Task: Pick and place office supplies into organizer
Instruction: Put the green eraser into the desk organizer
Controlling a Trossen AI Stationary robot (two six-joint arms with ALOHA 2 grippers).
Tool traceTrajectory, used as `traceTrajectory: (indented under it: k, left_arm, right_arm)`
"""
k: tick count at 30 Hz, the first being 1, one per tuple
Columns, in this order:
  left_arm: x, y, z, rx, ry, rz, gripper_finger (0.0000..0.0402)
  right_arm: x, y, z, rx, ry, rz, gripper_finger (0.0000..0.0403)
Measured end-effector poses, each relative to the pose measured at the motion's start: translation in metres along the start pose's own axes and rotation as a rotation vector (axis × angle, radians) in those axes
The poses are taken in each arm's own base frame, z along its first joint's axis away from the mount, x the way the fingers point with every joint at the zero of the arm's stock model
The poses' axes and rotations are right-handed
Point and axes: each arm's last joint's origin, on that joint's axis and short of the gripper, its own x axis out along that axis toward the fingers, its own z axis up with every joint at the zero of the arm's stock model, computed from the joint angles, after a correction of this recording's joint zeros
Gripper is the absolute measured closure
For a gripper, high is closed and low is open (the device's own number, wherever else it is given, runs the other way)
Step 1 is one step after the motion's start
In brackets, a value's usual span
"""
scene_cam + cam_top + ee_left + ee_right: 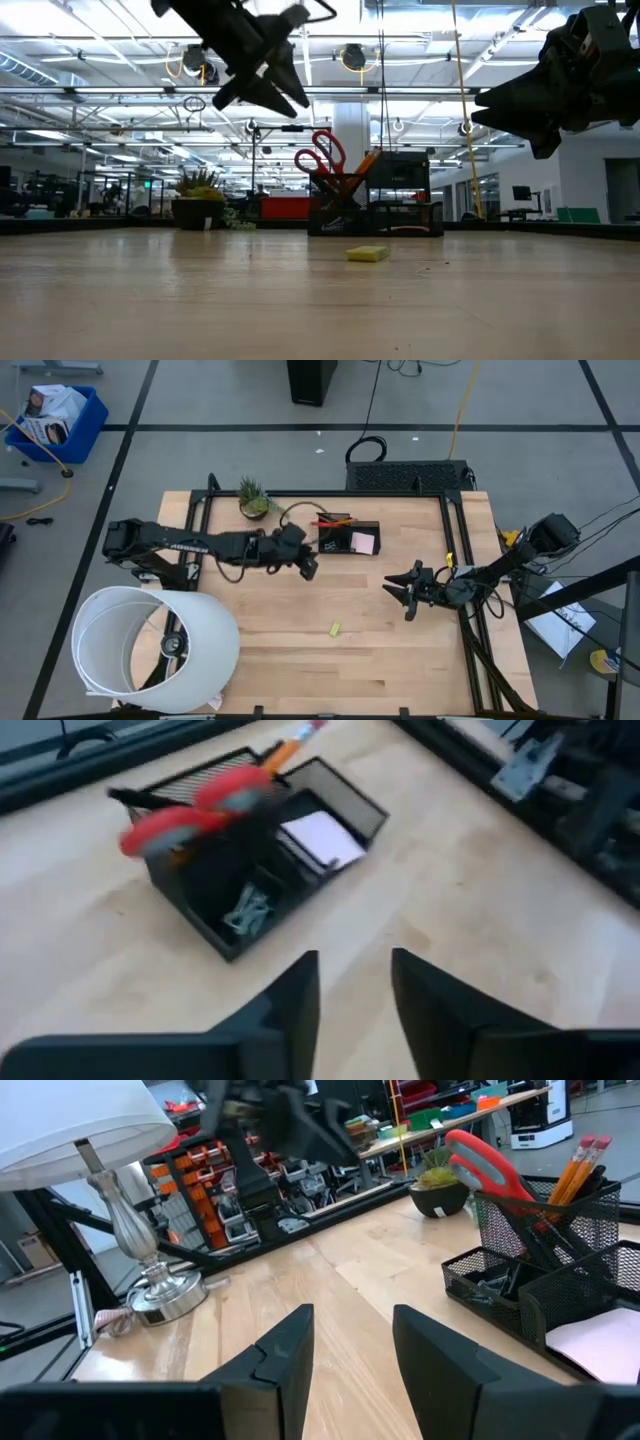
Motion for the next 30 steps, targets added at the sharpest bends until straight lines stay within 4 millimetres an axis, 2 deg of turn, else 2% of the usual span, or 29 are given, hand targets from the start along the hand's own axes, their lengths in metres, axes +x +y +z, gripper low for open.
traceTrajectory:
  k: [5, 12, 21, 30]
  left_arm:
    - [-0.006, -0.027, -0.026, -0.088, 0.023, -0.022, 0.0216]
    - [0.015, -0.057, -0.068, -0.035, 0.063, -0.025, 0.0163]
    - [0.051, -0.067, -0.102, -0.060, 0.127, -0.036, 0.0162]
    - [0.079, -0.109, -0.122, 0.061, 0.195, -0.046, 0.0152]
  right_arm:
    - [0.000, 0.000, 0.000, 0.000, 0.000, 0.000, 0.0271]
    - [0.000, 0.000, 0.000, 0.000, 0.000, 0.000, 0.0271]
    - [0.000, 0.000, 0.001, 0.007, -0.007, 0.003, 0.0271]
    - [0.000, 0.000, 0.000, 0.003, -0.003, 0.002, 0.0271]
